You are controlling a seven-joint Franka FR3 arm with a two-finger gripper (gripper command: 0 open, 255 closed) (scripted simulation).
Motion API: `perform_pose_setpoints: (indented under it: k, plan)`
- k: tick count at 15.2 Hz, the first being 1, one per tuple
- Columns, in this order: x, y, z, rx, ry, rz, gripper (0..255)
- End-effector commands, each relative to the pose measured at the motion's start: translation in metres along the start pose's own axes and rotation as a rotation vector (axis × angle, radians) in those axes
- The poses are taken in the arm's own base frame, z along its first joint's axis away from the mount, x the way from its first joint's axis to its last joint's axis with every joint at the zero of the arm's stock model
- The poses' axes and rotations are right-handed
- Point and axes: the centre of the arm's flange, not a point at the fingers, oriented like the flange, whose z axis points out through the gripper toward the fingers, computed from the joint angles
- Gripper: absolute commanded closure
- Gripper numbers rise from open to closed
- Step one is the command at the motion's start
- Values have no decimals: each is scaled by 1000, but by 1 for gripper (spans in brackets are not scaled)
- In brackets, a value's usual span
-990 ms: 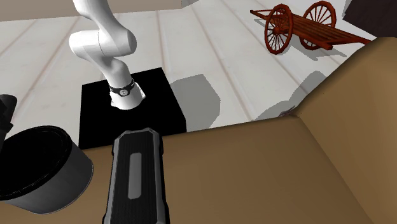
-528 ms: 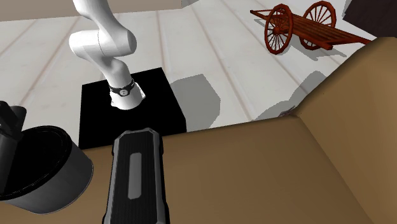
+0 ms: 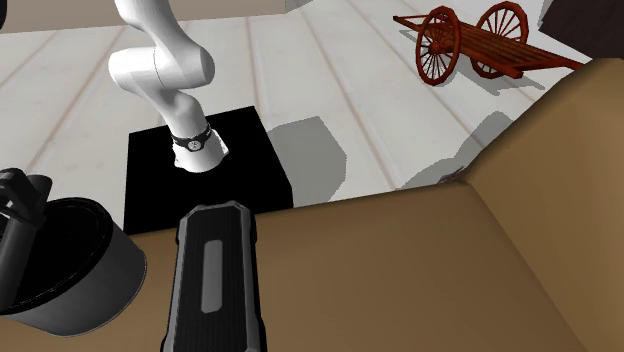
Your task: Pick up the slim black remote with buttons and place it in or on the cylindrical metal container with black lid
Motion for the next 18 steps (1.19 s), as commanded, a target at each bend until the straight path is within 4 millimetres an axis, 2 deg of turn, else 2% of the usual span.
perform_pose_setpoints:
  k: [1,2,3,8,12,18]
  plan:
    - [0,0,0,0,-1,0,255]
    - [0,0,0,0,-1,0,255]
    - [0,0,0,0,-1,0,0]
    - [0,0,0,0,-1,0,0]
    - [0,0,-50,0,-1,0,0]
    - [0,0,-50,0,-1,0,0]
